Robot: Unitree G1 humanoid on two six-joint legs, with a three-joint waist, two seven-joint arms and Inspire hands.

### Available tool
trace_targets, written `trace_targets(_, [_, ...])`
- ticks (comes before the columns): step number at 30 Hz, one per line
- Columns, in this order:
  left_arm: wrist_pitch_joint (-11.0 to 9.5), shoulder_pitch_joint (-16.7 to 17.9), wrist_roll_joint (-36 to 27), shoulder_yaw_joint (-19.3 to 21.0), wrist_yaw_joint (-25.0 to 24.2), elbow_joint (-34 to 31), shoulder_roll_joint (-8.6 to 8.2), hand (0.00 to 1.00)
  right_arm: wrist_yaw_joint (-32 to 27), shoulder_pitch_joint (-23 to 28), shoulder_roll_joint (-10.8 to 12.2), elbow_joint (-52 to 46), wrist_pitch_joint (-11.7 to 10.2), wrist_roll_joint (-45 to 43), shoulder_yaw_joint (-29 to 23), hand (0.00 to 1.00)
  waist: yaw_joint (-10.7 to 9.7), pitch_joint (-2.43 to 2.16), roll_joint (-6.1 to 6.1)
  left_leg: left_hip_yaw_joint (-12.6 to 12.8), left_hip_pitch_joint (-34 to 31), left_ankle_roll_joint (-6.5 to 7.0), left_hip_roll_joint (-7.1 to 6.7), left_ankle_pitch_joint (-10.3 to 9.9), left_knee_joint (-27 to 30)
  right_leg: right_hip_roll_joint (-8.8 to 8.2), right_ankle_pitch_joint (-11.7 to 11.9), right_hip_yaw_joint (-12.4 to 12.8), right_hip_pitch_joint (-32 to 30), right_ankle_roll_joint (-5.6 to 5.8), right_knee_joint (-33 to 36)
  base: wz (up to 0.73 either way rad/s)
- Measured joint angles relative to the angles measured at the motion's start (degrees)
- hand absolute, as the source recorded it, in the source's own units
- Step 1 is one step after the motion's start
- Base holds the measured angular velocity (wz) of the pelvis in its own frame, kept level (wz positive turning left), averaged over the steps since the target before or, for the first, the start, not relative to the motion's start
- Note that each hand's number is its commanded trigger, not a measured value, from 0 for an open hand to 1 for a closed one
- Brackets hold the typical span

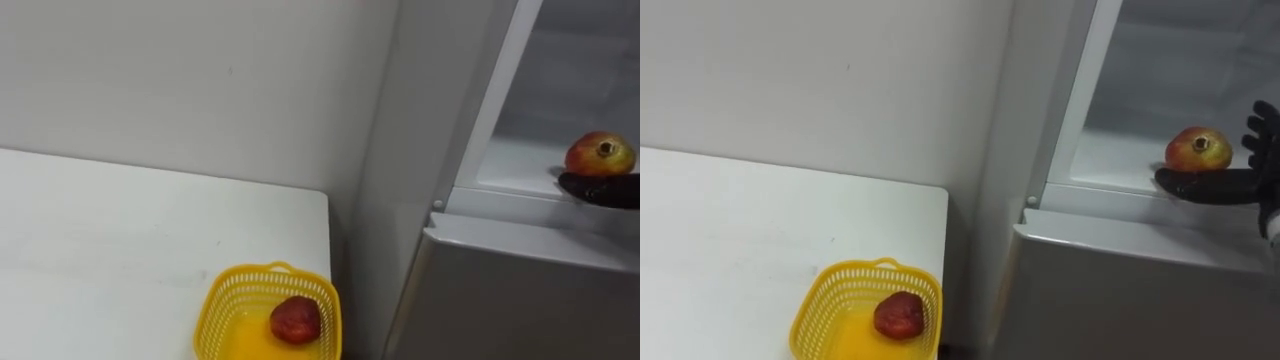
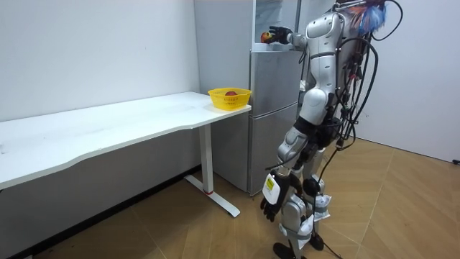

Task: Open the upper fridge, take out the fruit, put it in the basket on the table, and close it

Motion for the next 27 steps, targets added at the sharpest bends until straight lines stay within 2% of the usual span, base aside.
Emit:
trace_targets(5, [-0.04,0.69,0.05,0.0,-0.22,0.09,0.02,0.0,0.63,0.0,-0.01,1.62,-1.22,0.03,0.0,0.0,0.52,0.13,0.25,-0.02,0.05,0.0,-0.01,0.0,0.02,-0.01,0.06,0.09,0.03,-0.08,-0.04,0.0])
trace_targets(8, [-0.07,1.09,0.04,0.03,-0.63,0.09,0.02,0.0,0.85,0.0,-0.09,1.81,-1.39,0.04,-0.02,0.0,0.97,-0.01,0.67,-0.02,0.05,0.01,-0.01,0.0,0.02,-0.01,0.07,0.08,0.04,-0.1,-0.04,0.0])
trace_targets(14, [0.01,1.28,0.11,0.23,-1.4,0.08,0.01,0.0,1.85,-0.01,-0.32,2.65,-2.69,0.7,-0.08,0.0,1.26,0.06,1.46,-0.05,0.07,-0.07,-0.01,0.22,-0.17,-0.04,0.1,0.06,-0.07,-0.15,-0.01,0.0])
trace_targets(27, [-0.15,1.48,-0.41,0.27,-2.26,0.09,0.07,0.0,9.22,-1.52,-2.02,7.29,-2.48,9.55,0.04,0.0,1.08,0.02,0.35,0.01,0.03,-0.11,-0.06,0.26,-0.22,0.1,-0.1,0.05,0.3,-0.37,-1.01,0.0])
